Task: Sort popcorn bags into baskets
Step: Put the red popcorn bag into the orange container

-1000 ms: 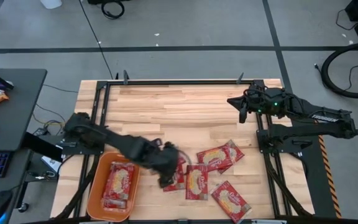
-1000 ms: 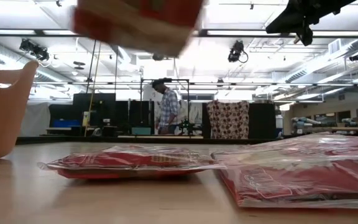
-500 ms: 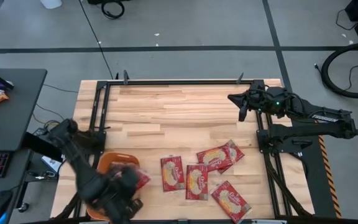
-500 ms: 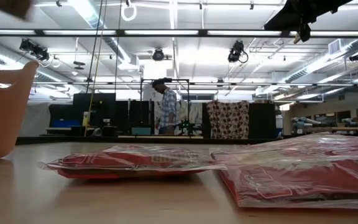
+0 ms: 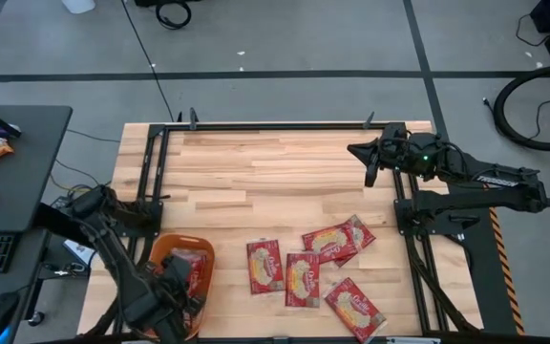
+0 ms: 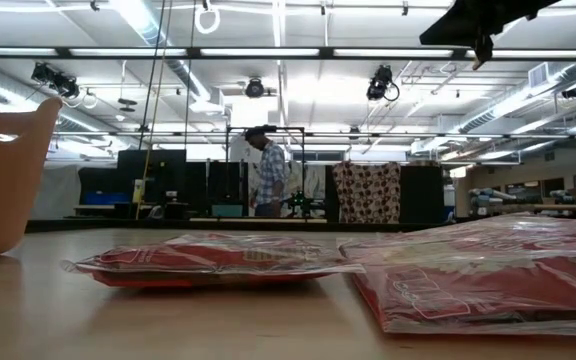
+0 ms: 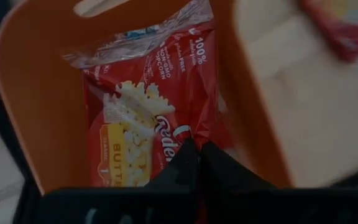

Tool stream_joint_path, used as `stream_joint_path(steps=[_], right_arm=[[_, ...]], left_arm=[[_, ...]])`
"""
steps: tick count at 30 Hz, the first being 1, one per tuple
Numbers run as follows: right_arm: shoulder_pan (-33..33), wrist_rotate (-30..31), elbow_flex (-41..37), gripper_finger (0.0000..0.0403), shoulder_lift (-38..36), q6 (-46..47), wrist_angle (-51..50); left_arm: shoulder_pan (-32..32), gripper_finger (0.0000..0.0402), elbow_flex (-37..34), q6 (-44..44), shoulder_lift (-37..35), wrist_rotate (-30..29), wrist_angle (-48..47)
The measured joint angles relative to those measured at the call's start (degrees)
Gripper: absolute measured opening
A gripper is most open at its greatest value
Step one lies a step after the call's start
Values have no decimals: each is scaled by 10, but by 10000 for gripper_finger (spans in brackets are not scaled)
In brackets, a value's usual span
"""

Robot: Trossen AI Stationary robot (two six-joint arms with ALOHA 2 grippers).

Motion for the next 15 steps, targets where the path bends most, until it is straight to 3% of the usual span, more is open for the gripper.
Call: stream_joint_path(steps=[9, 15], right_arm=[[0, -13, 0, 26, 0, 6, 16], [0, -39, 0, 26, 0, 6, 30]], left_arm=[[44, 13, -88, -8, 0, 26, 50], [71, 67, -114, -11, 0, 69, 51]])
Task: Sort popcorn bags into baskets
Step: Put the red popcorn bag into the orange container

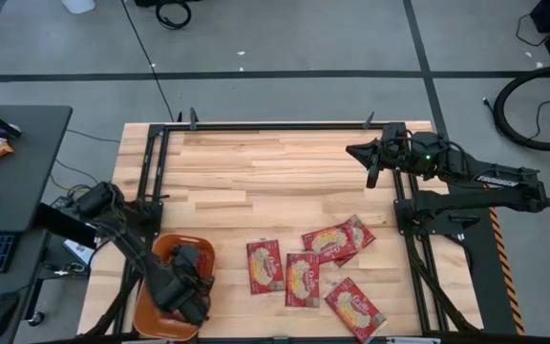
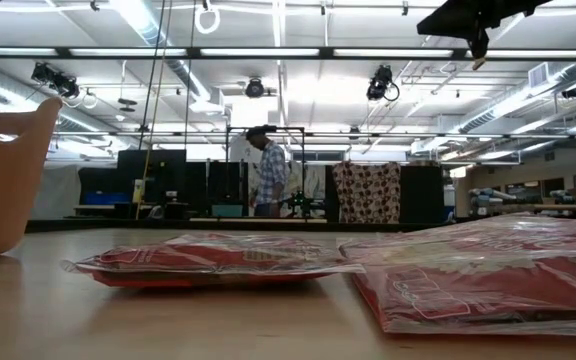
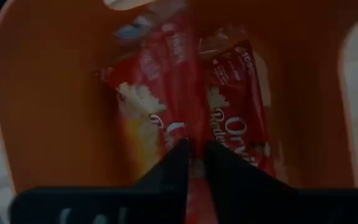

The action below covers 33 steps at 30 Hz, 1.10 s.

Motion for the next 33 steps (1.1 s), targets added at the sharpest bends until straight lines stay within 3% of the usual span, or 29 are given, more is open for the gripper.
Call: stream_joint_path(steps=[5, 10, 16, 20, 25, 33], right_arm=[[0, -2, 0, 26, 0, 0, -1], [0, -3, 0, 26, 1, -5, -1], [0, -2, 0, 26, 1, -8, -1], [0, -2, 0, 26, 1, -8, -1], [0, -2, 0, 26, 1, -6, -5], [0, -3, 0, 26, 1, 7, -5]], left_arm=[[20, 119, 19, 25, -15, -32, 21], [43, 133, 47, 213, -41, -138, 148], [94, 134, 49, 405, -38, -98, 267], [137, 134, 48, 544, -25, -80, 281], [189, 134, 48, 778, -21, -62, 296], [219, 134, 48, 1239, 7, -62, 321]])
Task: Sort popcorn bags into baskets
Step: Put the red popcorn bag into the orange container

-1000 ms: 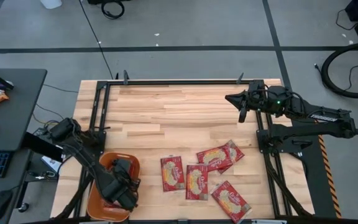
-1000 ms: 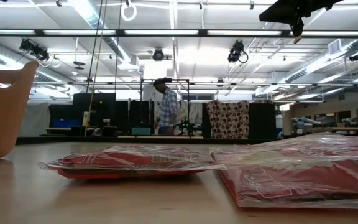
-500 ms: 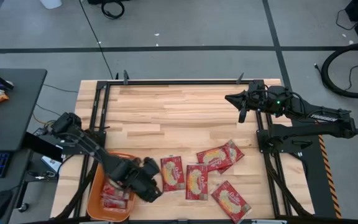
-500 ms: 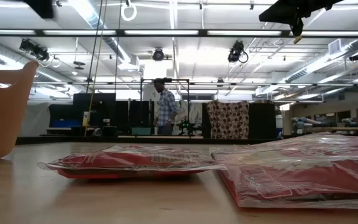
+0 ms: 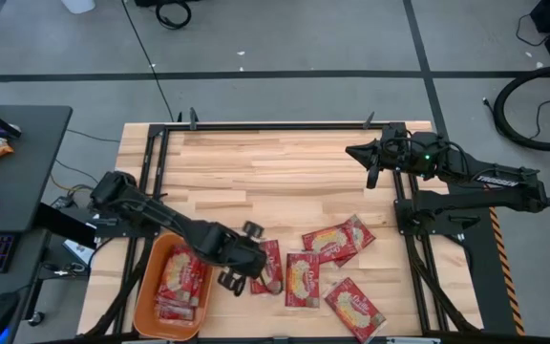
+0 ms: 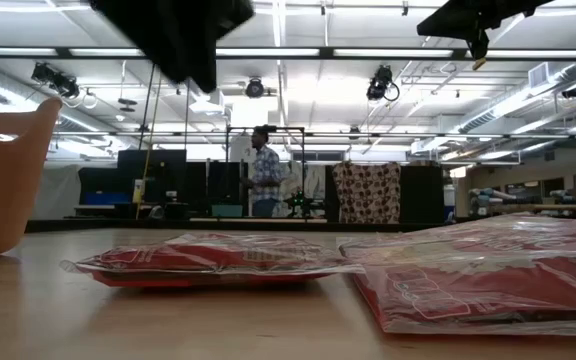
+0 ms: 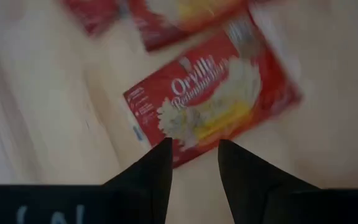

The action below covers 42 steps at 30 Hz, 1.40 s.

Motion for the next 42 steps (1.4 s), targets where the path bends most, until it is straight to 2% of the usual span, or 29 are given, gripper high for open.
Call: stream_joint_path(steps=[4, 9, 19, 26, 33, 38, 42], right_arm=[[0, 0, 0, 26, 0, 4, -3], [0, 0, 0, 26, 0, 5, -22], [0, -1, 0, 26, 0, 9, -25], [0, -1, 0, 26, 0, 10, -25], [0, -1, 0, 26, 0, 24, -25], [0, -1, 0, 26, 0, 24, -25], [0, -1, 0, 26, 0, 24, -25]], left_arm=[[0, 134, 0, 158, 40, 4, 18], [3, 134, 0, 228, 95, 44, 21], [3, 134, -17, 267, 133, 72, 34], [-4, 135, -41, 291, 133, 30, 69], [-8, 131, -71, 294, 130, 31, 123], [-8, 102, -76, 294, 130, 31, 132], [-7, 51, -77, 293, 131, 35, 150]])
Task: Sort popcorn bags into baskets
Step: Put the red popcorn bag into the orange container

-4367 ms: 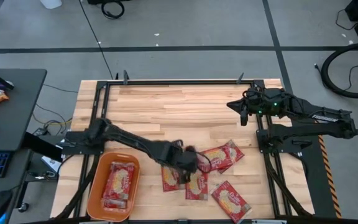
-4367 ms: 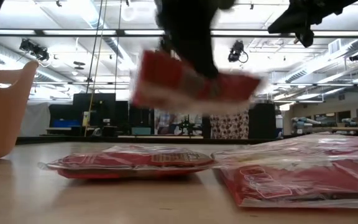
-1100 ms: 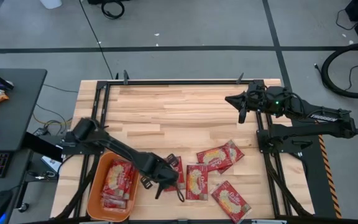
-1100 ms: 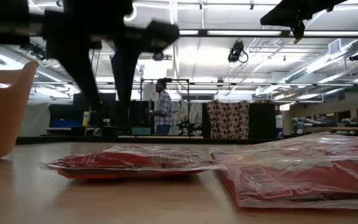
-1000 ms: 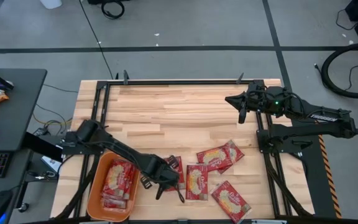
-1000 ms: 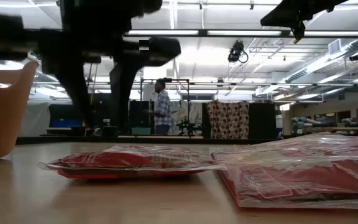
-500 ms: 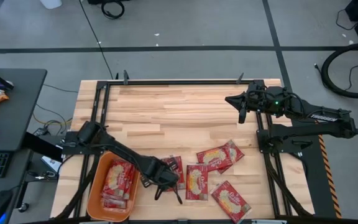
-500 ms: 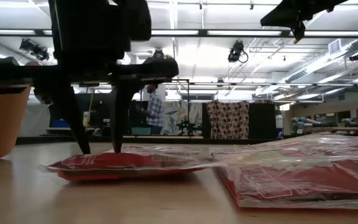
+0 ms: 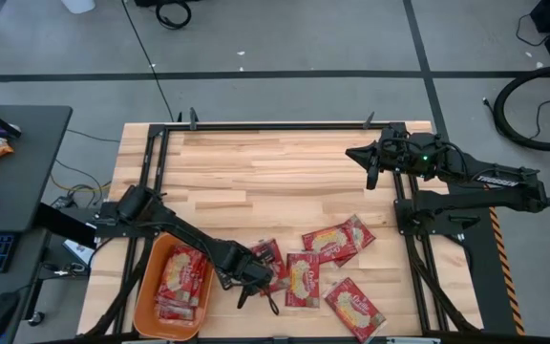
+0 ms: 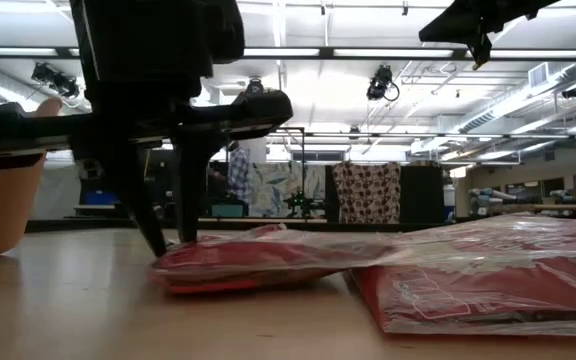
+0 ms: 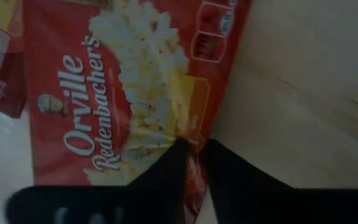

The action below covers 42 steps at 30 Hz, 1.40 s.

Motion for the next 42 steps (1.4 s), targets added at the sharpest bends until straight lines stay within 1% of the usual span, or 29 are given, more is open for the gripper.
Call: stream_joint_path(steps=[2, 3, 6, 10, 14, 20, 24, 26, 29, 34, 37, 39, 42], right_arm=[[0, 0, 0, 26, 0, 0, 0], [0, 0, 0, 26, 0, 0, 0], [0, 0, 0, 26, 0, 0, 0], [0, 0, 0, 26, 0, 0, 0], [0, -1, 0, 26, 0, 0, 0], [0, -9, 0, 26, 0, -5, 0], [0, -9, 0, 26, 0, -7, 0], [0, -9, 0, 26, 0, -14, 0], [0, -9, 0, 26, 0, -23, 1], [0, -9, 0, 26, 0, -26, 5], [0, -9, 0, 26, 0, -26, 5], [0, -9, 0, 26, 0, -29, 5], [0, -9, 0, 26, 0, -33, 5]], left_arm=[[0, 19, 0, -3, 1, 1, 0], [0, 11, 0, -11, 1, 1, -1], [3, 7, 10, -57, -3, 4, -26], [20, 4, 34, -157, -26, 23, -65], [50, 3, 57, -306, -75, 59, -76], [95, 2, 64, -594, -165, 159, -68], [97, 1, 63, -736, -214, 210, -73], [84, 1, 63, -784, -238, 223, -73], [47, 1, 60, -842, -265, 225, -75], [-38, 1, 41, -952, -304, 196, -124], [-91, 1, 17, -1040, -327, 181, -159], [-123, 1, 4, -1105, -346, 169, -166], [-170, 0, -14, -1203, -376, 136, -195]])
